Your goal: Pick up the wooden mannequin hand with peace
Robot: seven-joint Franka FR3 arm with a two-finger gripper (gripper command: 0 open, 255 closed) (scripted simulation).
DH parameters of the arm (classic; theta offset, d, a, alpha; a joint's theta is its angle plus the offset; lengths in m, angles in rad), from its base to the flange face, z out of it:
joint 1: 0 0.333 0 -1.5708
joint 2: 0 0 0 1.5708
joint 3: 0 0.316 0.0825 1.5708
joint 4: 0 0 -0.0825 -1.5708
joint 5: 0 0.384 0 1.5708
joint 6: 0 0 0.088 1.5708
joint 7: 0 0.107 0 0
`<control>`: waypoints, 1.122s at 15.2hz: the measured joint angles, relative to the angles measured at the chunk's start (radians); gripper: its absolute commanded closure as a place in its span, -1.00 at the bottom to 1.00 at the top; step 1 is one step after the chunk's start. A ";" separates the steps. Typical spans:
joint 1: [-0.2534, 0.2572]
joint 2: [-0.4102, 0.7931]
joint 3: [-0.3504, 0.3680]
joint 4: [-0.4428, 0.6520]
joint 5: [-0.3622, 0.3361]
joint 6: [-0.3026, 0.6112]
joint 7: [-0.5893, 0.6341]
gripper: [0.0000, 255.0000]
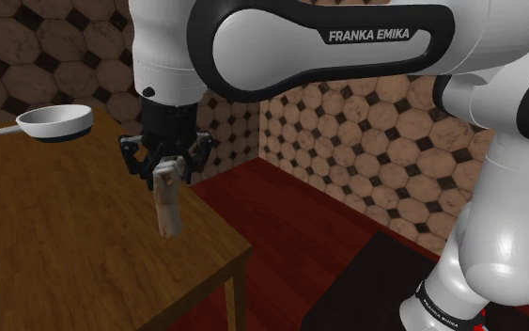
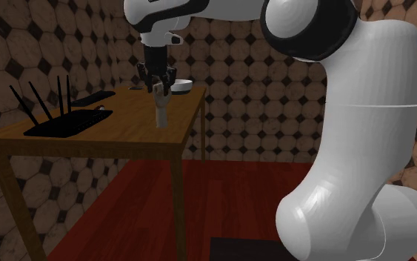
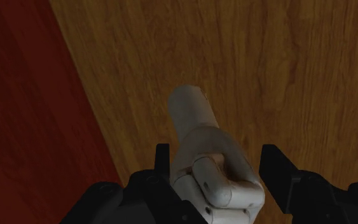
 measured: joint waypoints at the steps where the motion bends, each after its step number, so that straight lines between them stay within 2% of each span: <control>1: 0.000 0.000 0.000 0.000 0.000 0.000 0.000 1.00; 7: 0.012 0.019 0.002 0.073 -0.012 -0.061 0.001 1.00; 17: 0.069 0.095 0.008 0.303 -0.066 -0.232 0.009 1.00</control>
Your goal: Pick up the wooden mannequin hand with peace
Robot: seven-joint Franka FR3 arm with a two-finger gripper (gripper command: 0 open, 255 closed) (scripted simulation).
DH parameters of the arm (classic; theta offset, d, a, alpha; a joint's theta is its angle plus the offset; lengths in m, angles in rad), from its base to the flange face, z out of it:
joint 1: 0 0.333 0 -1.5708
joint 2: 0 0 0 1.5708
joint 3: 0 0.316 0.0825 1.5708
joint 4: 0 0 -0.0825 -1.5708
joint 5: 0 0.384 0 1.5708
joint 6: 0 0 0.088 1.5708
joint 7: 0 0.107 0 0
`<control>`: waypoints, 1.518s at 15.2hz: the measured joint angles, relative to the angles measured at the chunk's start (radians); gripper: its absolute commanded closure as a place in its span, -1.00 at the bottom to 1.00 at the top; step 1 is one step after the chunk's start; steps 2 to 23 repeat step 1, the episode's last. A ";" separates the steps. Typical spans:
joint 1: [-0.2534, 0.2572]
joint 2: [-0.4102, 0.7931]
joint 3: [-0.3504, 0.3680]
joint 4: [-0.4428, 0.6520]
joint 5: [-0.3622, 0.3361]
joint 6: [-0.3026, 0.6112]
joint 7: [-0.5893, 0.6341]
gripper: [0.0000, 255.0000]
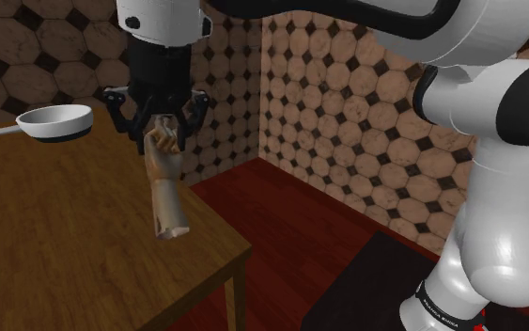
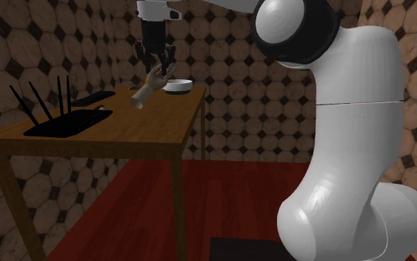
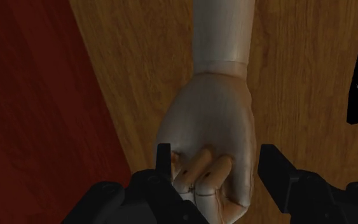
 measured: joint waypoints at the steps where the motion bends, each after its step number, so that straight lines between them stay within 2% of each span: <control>1: 0.004 0.006 0.000 0.016 -0.004 -0.011 0.000 1.00; 23: 0.004 0.006 0.000 0.016 -0.004 -0.011 0.000 1.00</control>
